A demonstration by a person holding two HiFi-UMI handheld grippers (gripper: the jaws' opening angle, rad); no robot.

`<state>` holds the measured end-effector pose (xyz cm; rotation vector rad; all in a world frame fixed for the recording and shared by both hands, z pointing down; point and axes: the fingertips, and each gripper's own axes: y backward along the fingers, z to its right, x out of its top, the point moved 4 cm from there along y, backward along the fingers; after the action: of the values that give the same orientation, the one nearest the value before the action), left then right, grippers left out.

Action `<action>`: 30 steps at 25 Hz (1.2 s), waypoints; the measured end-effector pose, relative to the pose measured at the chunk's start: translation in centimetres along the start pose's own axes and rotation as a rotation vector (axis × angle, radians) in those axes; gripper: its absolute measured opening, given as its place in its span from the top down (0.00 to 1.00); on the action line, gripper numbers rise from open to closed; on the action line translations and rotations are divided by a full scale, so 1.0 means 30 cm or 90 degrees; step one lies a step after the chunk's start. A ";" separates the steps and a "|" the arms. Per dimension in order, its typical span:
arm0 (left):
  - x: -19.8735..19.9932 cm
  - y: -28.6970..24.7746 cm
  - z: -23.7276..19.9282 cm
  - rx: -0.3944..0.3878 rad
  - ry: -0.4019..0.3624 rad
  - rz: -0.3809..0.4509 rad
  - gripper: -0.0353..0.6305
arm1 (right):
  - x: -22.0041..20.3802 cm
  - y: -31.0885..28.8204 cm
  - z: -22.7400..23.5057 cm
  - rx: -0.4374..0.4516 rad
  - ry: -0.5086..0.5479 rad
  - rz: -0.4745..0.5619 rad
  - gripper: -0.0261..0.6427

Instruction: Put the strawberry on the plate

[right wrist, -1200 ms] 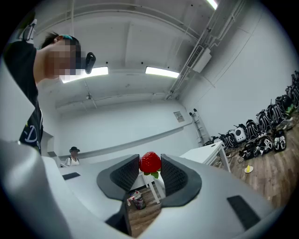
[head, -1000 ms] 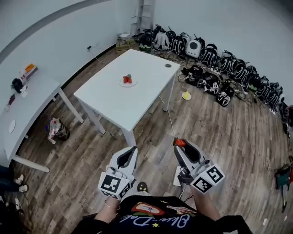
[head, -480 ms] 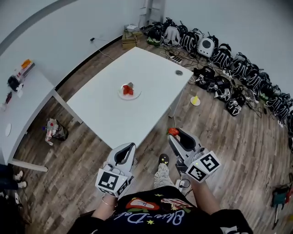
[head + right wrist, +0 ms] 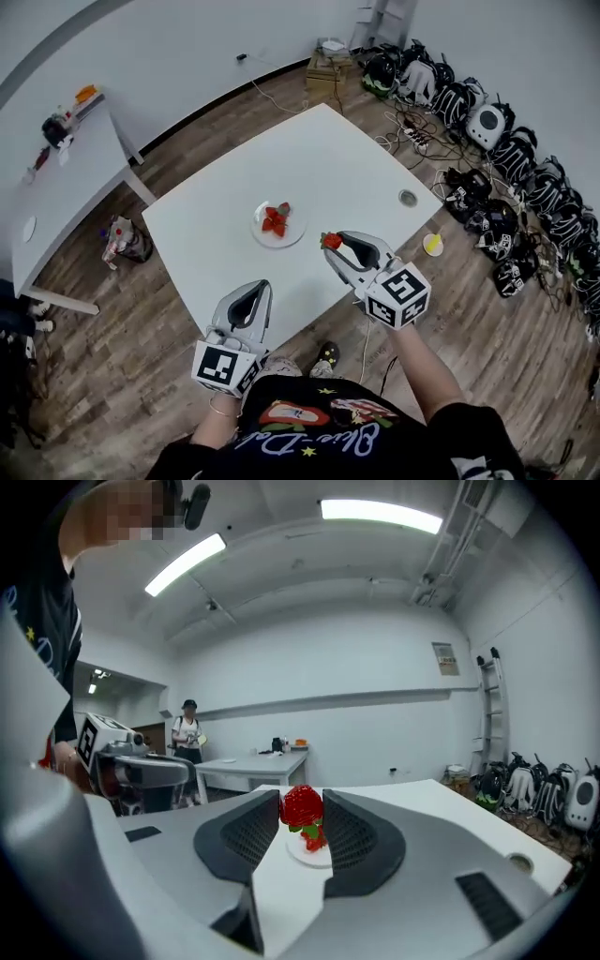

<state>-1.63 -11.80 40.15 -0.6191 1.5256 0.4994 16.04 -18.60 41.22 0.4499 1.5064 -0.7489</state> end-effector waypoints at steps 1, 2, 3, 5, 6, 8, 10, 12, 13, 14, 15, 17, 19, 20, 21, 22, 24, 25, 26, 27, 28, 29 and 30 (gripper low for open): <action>0.000 -0.012 -0.014 0.006 0.001 -0.007 0.95 | -0.009 -0.051 0.035 0.014 0.006 -0.020 0.74; -0.004 -0.021 -0.032 0.013 0.005 -0.014 0.95 | -0.021 -0.102 0.059 0.031 0.011 -0.041 0.74; -0.009 -0.031 -0.054 0.020 0.010 -0.021 0.95 | -0.038 -0.152 0.075 0.046 0.016 -0.064 0.74; -0.019 -0.059 -0.105 0.036 0.018 -0.029 0.95 | -0.079 -0.249 0.100 0.065 0.024 -0.109 0.74; -0.019 -0.076 -0.130 0.043 0.020 -0.029 0.95 | -0.102 -0.295 0.112 0.070 0.028 -0.131 0.74; -0.010 -0.112 -0.170 0.050 0.026 -0.022 0.95 | -0.156 -0.377 0.139 0.078 0.036 -0.175 0.74; -0.001 -0.139 -0.200 0.052 0.032 -0.018 0.95 | -0.213 -0.446 0.163 0.088 0.045 -0.222 0.74; 0.002 -0.153 -0.229 0.058 0.033 -0.020 0.95 | -0.257 -0.511 0.179 0.101 0.059 -0.262 0.74; 0.000 -0.154 -0.244 0.063 0.033 -0.023 0.95 | -0.277 -0.542 0.185 0.106 0.066 -0.278 0.74; -0.007 -0.153 -0.258 0.069 0.035 -0.028 0.95 | -0.297 -0.571 0.190 0.110 0.070 -0.293 0.74; -0.015 -0.151 -0.270 0.076 0.040 -0.033 0.95 | -0.317 -0.596 0.196 0.112 0.071 -0.305 0.74; -0.027 -0.148 -0.289 0.088 0.053 -0.042 0.95 | -0.352 -0.633 0.207 0.118 0.074 -0.326 0.74; -0.032 -0.142 -0.304 0.102 0.056 -0.045 0.95 | -0.380 -0.653 0.216 0.126 0.088 -0.347 0.74; -0.034 -0.139 -0.312 0.110 0.055 -0.045 0.95 | -0.391 -0.660 0.219 0.131 0.095 -0.355 0.74; -0.036 -0.135 -0.321 0.118 0.055 -0.045 0.95 | -0.401 -0.669 0.222 0.135 0.100 -0.361 0.74; -0.039 -0.133 -0.331 0.125 0.054 -0.046 0.95 | -0.409 -0.678 0.223 0.140 0.103 -0.367 0.74; -0.042 -0.131 -0.348 0.133 0.053 -0.048 0.95 | -0.420 -0.695 0.221 0.149 0.109 -0.377 0.74; -0.042 -0.131 -0.353 0.134 0.051 -0.050 0.95 | -0.423 -0.701 0.218 0.153 0.112 -0.381 0.74; -0.042 -0.132 -0.356 0.135 0.051 -0.052 0.95 | -0.423 -0.704 0.216 0.155 0.112 -0.381 0.74; -0.041 -0.132 -0.359 0.135 0.051 -0.055 0.95 | -0.421 -0.707 0.215 0.157 0.110 -0.378 0.73; -0.041 -0.132 -0.360 0.135 0.051 -0.057 0.95 | -0.418 -0.708 0.215 0.158 0.106 -0.374 0.73; -0.042 -0.132 -0.362 0.135 0.052 -0.060 0.95 | -0.417 -0.709 0.213 0.160 0.102 -0.368 0.73; -0.044 -0.131 -0.364 0.134 0.052 -0.061 0.95 | -0.418 -0.708 0.209 0.164 0.099 -0.361 0.73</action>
<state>-7.32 -21.78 42.27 -0.5510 1.5925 0.2383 7.17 -35.87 57.66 0.2728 1.7122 -1.3890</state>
